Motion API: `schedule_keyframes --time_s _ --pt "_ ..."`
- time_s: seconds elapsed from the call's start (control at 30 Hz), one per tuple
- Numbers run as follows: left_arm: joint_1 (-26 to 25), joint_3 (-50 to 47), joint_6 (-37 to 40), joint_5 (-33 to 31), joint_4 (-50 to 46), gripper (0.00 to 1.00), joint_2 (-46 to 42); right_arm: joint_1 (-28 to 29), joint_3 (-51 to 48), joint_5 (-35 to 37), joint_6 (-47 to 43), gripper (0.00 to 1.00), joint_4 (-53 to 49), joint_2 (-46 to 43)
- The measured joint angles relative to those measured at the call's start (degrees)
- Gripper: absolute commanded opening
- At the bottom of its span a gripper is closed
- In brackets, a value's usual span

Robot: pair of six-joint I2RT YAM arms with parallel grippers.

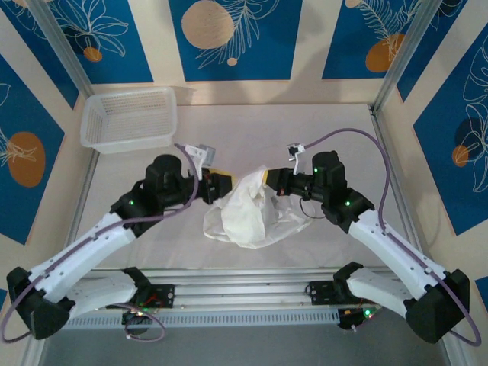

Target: Fold the inside-out t-shirt

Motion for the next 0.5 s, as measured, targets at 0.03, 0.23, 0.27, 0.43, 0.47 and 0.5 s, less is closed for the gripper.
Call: schedule_keyframes --time_s 0.03,0.23,0.27,0.43,0.47,0.5 --pt "-2.3 0.4 0.0 -0.8 -0.2 0.32 0.2 -0.2 0.2 0.4 0.3 0.0 -0.1 0.3" --pt "-7.9 4.5 0.8 -7.1 -2.4 0.38 11.8 -0.3 0.7 1.4 2.0 0.0 -0.7 0.7" --pt "-7.9 4.7 1.4 -8.2 -3.0 0.4 13.5 -0.3 0.7 1.4 2.3 0.0 -1.0 0.7" --pt "-7.7 7.1 3.9 -9.7 -3.2 0.48 19.3 -0.3 0.8 1.4 3.1 0.0 -1.7 0.4" --pt "-7.6 7.8 4.3 -9.6 -2.8 0.49 19.9 -0.3 0.8 1.4 3.2 0.0 -1.8 0.3" --pt "-7.5 8.4 4.6 -9.4 -2.4 0.5 20.5 -0.3 0.8 1.4 3.3 0.0 -1.9 0.2"
